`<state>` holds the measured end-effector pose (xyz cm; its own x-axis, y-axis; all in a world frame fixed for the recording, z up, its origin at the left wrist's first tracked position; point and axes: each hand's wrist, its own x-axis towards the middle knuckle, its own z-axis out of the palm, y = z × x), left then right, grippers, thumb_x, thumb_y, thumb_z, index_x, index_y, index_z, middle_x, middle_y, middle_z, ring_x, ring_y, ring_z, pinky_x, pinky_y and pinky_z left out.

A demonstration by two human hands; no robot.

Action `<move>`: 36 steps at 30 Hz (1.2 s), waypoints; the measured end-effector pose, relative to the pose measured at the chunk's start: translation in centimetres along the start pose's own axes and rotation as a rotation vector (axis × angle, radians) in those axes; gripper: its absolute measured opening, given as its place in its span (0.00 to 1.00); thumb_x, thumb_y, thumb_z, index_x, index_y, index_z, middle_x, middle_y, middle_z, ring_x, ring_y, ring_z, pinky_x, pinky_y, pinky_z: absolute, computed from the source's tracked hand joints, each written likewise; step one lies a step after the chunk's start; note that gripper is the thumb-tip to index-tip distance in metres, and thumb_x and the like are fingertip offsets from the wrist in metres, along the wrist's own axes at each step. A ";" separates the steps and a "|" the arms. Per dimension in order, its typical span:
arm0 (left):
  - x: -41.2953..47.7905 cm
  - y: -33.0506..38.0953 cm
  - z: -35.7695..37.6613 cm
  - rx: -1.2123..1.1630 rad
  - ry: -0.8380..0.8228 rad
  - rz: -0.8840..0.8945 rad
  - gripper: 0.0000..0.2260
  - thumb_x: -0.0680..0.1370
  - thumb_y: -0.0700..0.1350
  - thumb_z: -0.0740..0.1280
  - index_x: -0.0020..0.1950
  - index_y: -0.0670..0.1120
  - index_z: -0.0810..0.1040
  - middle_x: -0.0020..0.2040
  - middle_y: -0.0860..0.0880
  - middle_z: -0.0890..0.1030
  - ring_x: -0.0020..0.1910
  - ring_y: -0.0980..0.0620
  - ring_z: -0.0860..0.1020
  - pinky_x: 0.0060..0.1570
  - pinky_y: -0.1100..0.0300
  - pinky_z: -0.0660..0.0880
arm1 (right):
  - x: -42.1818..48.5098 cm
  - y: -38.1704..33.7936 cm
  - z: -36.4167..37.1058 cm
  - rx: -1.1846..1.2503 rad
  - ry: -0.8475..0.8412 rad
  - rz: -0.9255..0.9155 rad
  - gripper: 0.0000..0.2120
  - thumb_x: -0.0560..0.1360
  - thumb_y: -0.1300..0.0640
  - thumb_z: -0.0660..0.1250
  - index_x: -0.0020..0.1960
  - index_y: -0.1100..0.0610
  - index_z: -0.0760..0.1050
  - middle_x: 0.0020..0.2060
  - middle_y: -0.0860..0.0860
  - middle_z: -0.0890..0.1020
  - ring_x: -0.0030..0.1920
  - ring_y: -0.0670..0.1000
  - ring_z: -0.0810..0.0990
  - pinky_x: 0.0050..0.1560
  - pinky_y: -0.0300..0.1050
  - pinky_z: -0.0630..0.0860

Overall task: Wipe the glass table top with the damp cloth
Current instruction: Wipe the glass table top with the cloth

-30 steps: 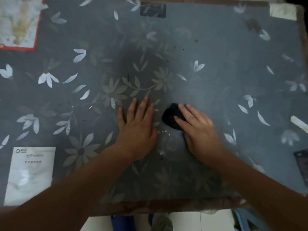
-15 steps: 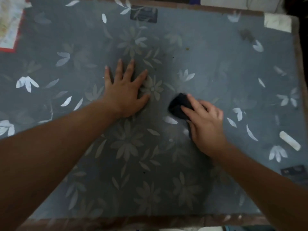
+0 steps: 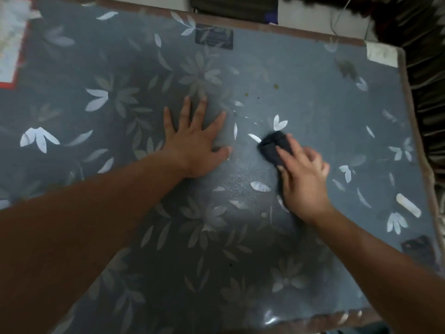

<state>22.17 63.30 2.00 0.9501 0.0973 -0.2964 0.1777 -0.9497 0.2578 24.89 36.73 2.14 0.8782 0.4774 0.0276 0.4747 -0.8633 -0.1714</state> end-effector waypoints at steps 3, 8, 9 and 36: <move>0.2 0.0 -0.4 0.002 0.004 0.005 0.36 0.73 0.70 0.54 0.78 0.62 0.48 0.80 0.47 0.41 0.78 0.41 0.36 0.70 0.32 0.36 | 5.5 2.0 0.1 -0.026 0.100 0.367 0.19 0.81 0.53 0.56 0.71 0.50 0.71 0.78 0.49 0.63 0.65 0.63 0.65 0.59 0.54 0.60; 2.5 -1.1 -1.8 0.004 0.123 0.014 0.34 0.73 0.68 0.59 0.76 0.58 0.56 0.78 0.41 0.50 0.78 0.39 0.45 0.71 0.31 0.38 | 10.6 -1.4 0.9 0.075 0.186 0.442 0.18 0.81 0.53 0.58 0.69 0.44 0.72 0.76 0.42 0.64 0.64 0.60 0.65 0.55 0.49 0.54; 3.2 -1.5 -2.0 0.009 0.115 0.006 0.35 0.73 0.69 0.58 0.76 0.59 0.54 0.79 0.41 0.47 0.78 0.39 0.42 0.71 0.31 0.37 | 9.4 -2.2 1.2 0.076 0.149 0.317 0.18 0.81 0.53 0.58 0.70 0.44 0.72 0.76 0.42 0.65 0.63 0.59 0.65 0.54 0.48 0.54; 6.1 -2.8 -2.8 0.054 -0.083 0.018 0.39 0.73 0.72 0.48 0.76 0.59 0.31 0.77 0.44 0.27 0.73 0.40 0.25 0.66 0.29 0.33 | 16.4 -3.1 1.7 0.133 0.116 0.119 0.17 0.80 0.55 0.61 0.67 0.45 0.75 0.75 0.41 0.68 0.63 0.55 0.65 0.53 0.44 0.51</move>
<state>28.15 67.33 2.05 0.9283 0.0569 -0.3675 0.1442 -0.9659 0.2149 37.76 47.49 1.45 0.9322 0.3446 0.1111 0.3619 -0.8797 -0.3086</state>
